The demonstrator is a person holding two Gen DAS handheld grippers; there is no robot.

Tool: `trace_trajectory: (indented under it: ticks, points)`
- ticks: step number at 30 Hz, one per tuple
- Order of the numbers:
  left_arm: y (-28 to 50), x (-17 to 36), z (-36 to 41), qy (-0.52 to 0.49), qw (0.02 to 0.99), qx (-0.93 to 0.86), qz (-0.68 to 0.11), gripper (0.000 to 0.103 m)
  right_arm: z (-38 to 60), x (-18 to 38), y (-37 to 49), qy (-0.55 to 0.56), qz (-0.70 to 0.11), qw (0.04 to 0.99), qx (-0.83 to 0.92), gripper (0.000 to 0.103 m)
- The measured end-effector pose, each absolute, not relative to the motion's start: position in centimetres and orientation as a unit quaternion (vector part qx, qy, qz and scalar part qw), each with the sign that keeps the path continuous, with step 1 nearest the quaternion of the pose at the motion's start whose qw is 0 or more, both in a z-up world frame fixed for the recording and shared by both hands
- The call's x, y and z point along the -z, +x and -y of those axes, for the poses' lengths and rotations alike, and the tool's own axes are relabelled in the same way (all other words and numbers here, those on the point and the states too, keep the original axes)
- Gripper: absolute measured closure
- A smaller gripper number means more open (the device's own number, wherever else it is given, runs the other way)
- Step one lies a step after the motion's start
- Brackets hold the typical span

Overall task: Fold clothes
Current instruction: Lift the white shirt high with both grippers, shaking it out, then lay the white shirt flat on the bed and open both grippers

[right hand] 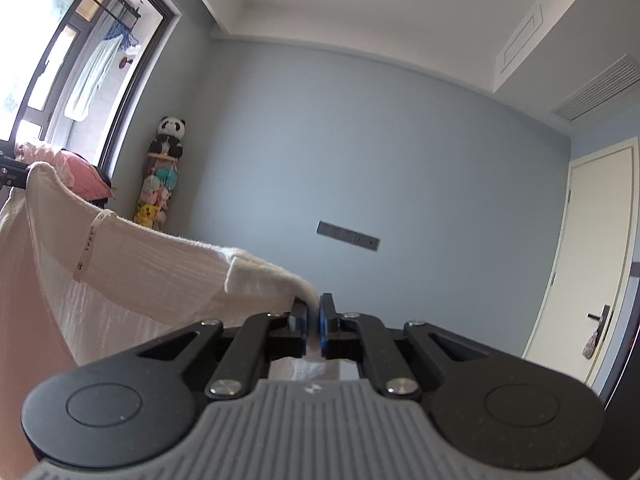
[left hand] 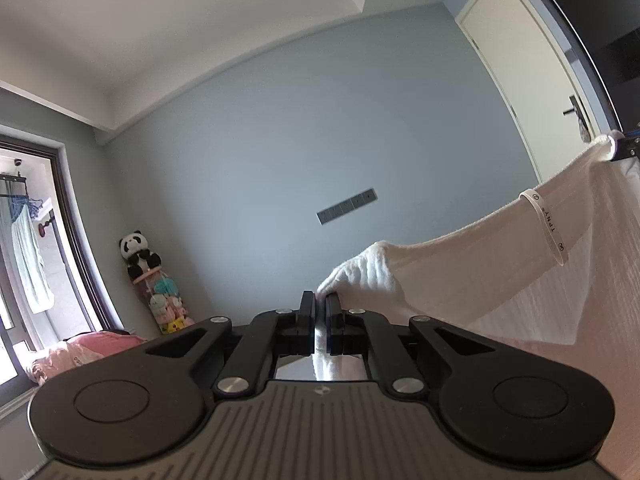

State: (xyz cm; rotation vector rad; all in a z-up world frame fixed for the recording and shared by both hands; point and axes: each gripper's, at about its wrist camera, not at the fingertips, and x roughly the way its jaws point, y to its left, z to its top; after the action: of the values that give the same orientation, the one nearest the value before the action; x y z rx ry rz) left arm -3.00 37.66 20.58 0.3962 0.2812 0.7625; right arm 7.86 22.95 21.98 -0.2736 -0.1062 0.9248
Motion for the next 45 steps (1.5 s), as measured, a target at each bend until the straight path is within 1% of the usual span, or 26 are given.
trace_trajectory:
  ticks: [3,9,13,18,22,26,27,28,29,31,32,33,34,40,45]
  points:
    - [1.0,-17.1,-41.2,0.187,0.894,-0.365,-0.178,0.098,-27.1,-19.4,11.1,-0.152,0.014,0.883,-0.444,0.096]
    - [7.2,-7.5,-48.7,0.160,0.882,-0.359,-0.259,0.098,-35.5,-11.8,17.9,-0.194,-0.066,0.873,-0.443,0.096]
    - [9.5,-0.9,-53.4,0.151,0.871,-0.360,-0.299,0.098,-40.5,-6.1,22.2,-0.207,-0.112,0.869,-0.434,0.096]
    - [12.5,5.2,-57.9,0.130,0.864,-0.355,-0.333,0.098,-44.8,0.8,27.1,-0.202,-0.160,0.869,-0.423,0.096]
    - [13.7,8.2,-60.3,0.114,0.859,-0.352,-0.353,0.097,-47.9,5.2,30.1,-0.200,-0.194,0.866,-0.416,0.096]
    - [15.4,10.8,-61.0,0.116,0.854,-0.350,-0.368,0.097,-50.3,8.0,31.4,-0.202,-0.215,0.864,-0.407,0.095]
    - [15.7,11.3,-61.1,0.114,0.853,-0.348,-0.371,0.092,-50.7,8.6,31.7,-0.203,-0.220,0.865,-0.403,0.094]
    - [16.0,11.7,-61.3,0.112,0.851,-0.349,-0.375,0.087,-50.8,9.2,31.9,-0.201,-0.224,0.865,-0.400,0.089]
    - [16.3,12.1,-61.7,0.110,0.849,-0.352,-0.379,0.086,-50.9,9.5,32.0,-0.200,-0.228,0.867,-0.394,0.075]
    - [16.5,12.5,-61.9,0.106,0.845,-0.362,-0.379,0.077,-50.5,9.8,32.3,-0.190,-0.227,0.873,-0.387,0.064]
    - [16.5,12.5,-62.0,0.100,0.845,-0.363,-0.379,0.075,-50.3,9.9,32.4,-0.184,-0.227,0.876,-0.383,0.063]
    - [16.3,12.5,-62.0,0.093,0.845,-0.365,-0.379,0.070,-50.0,9.9,32.5,-0.180,-0.232,0.876,-0.383,0.063]
    - [16.2,12.6,-62.0,0.083,0.846,-0.367,-0.378,0.070,-49.6,9.6,32.5,-0.176,-0.236,0.876,-0.381,0.063]
    - [11.5,12.8,-61.0,0.035,0.847,-0.377,-0.372,0.070,-44.3,9.1,31.2,-0.160,-0.261,0.872,-0.383,0.063]
    - [5.4,13.5,-58.5,0.000,0.834,-0.401,-0.380,0.070,-37.7,10.1,27.5,-0.128,-0.289,0.866,-0.388,0.063]
